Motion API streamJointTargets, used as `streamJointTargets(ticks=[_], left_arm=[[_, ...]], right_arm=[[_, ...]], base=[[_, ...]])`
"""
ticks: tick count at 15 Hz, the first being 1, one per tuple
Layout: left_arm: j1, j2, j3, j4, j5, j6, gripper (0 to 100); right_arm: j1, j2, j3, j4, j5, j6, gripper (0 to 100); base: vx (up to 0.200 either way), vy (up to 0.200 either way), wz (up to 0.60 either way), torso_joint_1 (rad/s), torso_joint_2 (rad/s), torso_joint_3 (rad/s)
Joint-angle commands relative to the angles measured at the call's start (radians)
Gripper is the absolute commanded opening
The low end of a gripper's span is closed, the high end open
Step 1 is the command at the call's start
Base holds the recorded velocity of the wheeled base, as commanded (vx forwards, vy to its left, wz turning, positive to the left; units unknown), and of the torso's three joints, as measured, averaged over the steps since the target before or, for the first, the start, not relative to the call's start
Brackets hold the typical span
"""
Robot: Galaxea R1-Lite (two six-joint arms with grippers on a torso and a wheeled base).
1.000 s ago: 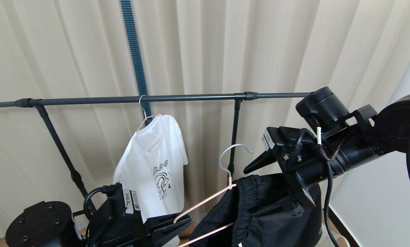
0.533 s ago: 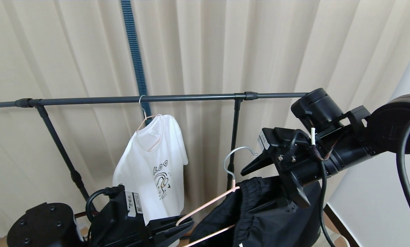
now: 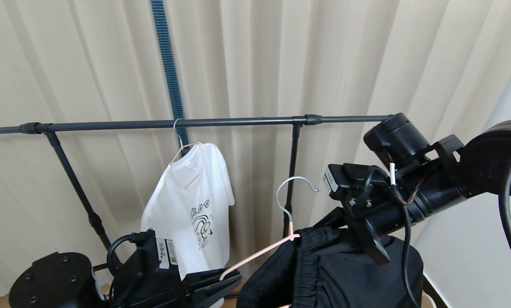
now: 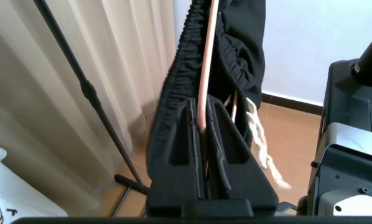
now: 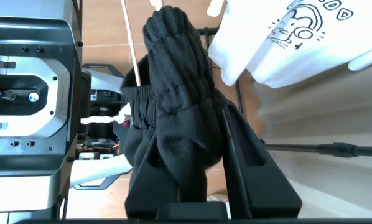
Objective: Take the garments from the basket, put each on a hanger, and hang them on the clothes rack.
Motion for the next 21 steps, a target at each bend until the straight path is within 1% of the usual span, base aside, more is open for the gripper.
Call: streamJointTargets(ticks=[1,9,10,13,15,16,20,21], left_arm=[[0.003,0.002,0.003,-0.001,0.000,0.000,0],[0.006,0.002,0.003,-0.001,0.004,0.008,0],[0.006,0.000,0.003,-0.001,0.004,0.008,100],[0.006,-0.005,0.001,-0.001,0.004,0.000,100],[0.021,-0.021,0.009,-0.001,0.005,0.002,100],[0.037,-0.044,0.010,-0.001,0.007,-0.004,100],[0.143,-0.129,0.009,-0.001,0.010,-0.052,100],[0.159,-0.140,0.010,-0.001,0.016,-0.052,100]], right_arm=[[0.000,-0.019,0.013,-0.001,0.001,-0.001,0],[0.005,-0.043,0.027,0.001,0.001,-0.001,0],[0.005,-0.048,0.031,0.003,0.001,-0.001,0],[0.005,-0.066,0.045,-0.001,0.001,0.001,0],[0.005,-0.068,0.047,-0.002,0.000,0.011,0],[0.005,-0.069,0.048,-0.002,0.001,0.011,0],[0.003,-0.072,0.044,-0.005,0.000,0.013,0],[0.003,-0.074,0.044,-0.007,0.000,0.013,0]], base=[[0.000,0.000,0.00,0.000,0.00,0.000],[0.000,0.000,0.00,0.000,0.00,0.000],[0.000,0.000,0.00,0.000,0.00,0.000],[0.000,0.000,0.00,0.000,0.00,0.000],[0.000,0.000,0.00,0.000,0.00,0.000],[0.000,0.000,0.00,0.000,0.00,0.000],[0.000,0.000,0.00,0.000,0.00,0.000],[0.000,0.000,0.00,0.000,0.00,0.000]])
